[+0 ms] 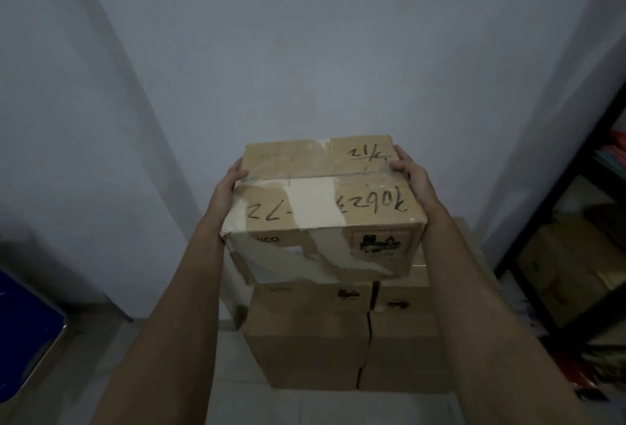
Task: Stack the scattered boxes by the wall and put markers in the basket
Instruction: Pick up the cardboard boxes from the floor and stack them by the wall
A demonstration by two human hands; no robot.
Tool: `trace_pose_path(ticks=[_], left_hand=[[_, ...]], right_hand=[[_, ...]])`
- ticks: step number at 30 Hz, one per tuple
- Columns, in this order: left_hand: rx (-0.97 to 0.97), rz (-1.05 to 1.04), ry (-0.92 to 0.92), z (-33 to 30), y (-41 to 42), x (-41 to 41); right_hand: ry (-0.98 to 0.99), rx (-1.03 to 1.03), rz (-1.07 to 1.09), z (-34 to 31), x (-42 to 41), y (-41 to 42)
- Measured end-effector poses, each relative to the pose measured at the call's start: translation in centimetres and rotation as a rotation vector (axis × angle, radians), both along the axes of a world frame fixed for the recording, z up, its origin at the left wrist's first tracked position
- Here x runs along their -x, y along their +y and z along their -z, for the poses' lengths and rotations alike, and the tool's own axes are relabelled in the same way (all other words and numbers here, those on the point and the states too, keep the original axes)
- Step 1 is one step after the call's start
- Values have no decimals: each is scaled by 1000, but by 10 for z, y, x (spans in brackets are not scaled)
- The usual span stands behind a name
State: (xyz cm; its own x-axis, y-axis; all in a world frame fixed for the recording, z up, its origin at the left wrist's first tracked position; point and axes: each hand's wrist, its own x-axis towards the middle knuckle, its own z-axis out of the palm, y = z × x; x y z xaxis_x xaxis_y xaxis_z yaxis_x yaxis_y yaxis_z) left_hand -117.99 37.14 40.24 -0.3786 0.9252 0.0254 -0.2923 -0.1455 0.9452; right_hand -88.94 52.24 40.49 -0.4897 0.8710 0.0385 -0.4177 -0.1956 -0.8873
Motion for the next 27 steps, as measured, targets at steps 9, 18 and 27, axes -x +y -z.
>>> trace_pose_path(ticks=[9,18,27], left_hand=[[125,-76,17,76,60,51],[215,-48,14,152,92,83],[282,-82,216,186,100,93]], right_hand=[[-29,143,57,71,49,54],[-69,259,59,161,79,91],[-83,229,56,192,81,101]])
